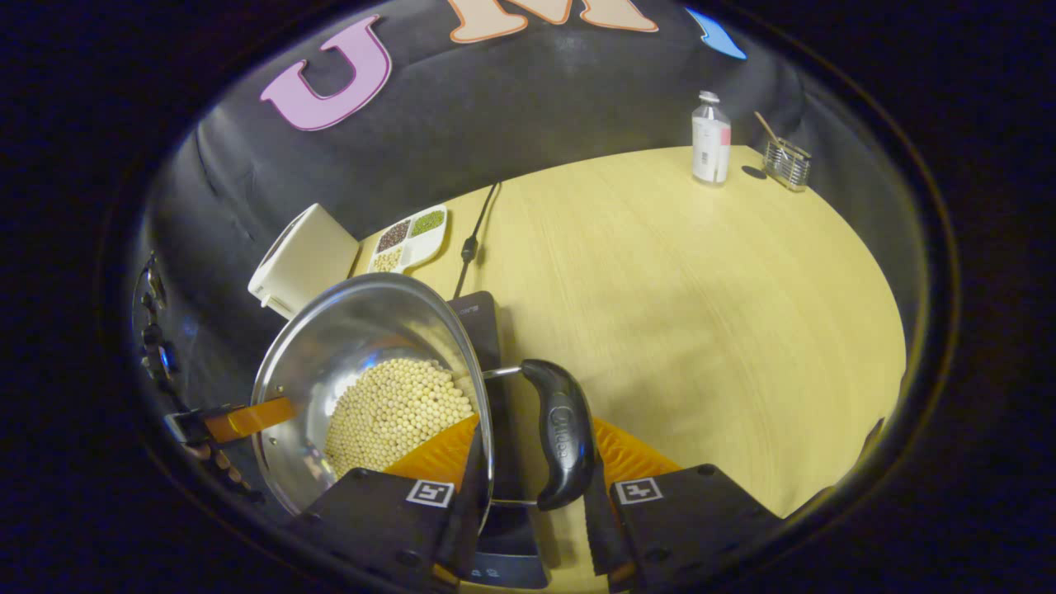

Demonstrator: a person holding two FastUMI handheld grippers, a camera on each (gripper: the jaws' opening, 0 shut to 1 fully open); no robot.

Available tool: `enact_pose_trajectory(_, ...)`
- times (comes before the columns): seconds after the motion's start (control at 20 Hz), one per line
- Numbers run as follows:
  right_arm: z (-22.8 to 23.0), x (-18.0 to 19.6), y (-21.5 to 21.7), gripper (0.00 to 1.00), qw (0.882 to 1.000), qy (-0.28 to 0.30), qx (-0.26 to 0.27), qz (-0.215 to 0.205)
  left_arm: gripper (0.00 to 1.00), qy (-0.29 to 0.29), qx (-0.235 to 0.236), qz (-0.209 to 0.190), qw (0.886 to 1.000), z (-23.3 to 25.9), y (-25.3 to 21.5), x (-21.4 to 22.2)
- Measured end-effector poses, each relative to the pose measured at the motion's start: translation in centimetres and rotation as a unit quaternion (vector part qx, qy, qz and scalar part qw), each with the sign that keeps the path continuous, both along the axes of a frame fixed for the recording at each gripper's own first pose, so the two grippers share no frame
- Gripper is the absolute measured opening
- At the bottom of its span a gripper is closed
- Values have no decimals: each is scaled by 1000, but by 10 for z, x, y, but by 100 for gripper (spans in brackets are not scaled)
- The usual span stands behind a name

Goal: First push the handle of the pot to place it horizontally, then grasp the pot with both hands and set it on the induction cooktop.

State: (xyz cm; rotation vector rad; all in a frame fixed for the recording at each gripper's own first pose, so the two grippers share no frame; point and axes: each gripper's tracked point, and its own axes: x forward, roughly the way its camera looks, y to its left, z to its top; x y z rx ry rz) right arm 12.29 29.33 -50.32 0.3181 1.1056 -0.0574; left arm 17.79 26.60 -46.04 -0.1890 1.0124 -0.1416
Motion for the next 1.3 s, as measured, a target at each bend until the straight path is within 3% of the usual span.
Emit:
enact_pose_trajectory(0.5, 3, -6, 5, 52, 1000, 0, -18, 1, 60, -5, -15, 7, 1000, -11, 9, 3)
enact_pose_trajectory(0.75, 14, -1, -4, 60, 999, -20, -45, 2, 65, -16, 19, -8, 1000, -7, 10, 6)
enact_pose_trajectory(0.8, 20, 1, -5, 69, 998, -28, -50, 11, 68, -24, 31, -6, 999, -7, 13, 8)
enact_pose_trajectory(0.85, 21, -1, -4, 77, 998, -29, -52, 18, 72, -30, 50, -4, 998, -8, 19, 10)
enact_pose_trajectory(0.95, 26, -1, -8, 75, 998, -33, -55, 20, 89, -34, 64, -5, 997, -6, 20, 13)
enact_pose_trajectory(1.0, 30, -1, -9, 78, 998, -37, -53, 20, 93, -36, 70, -5, 997, -2, 21, 14)
enact_pose_trajectory(1.25, 54, 3, -17, 87, 995, -81, -52, 27, 92, -113, 115, -8, 987, 40, 29, 30)
enact_pose_trajectory(1.3, 62, 7, -23, 84, 993, -97, -61, 31, 92, -134, 130, -7, 982, 53, 33, 34)
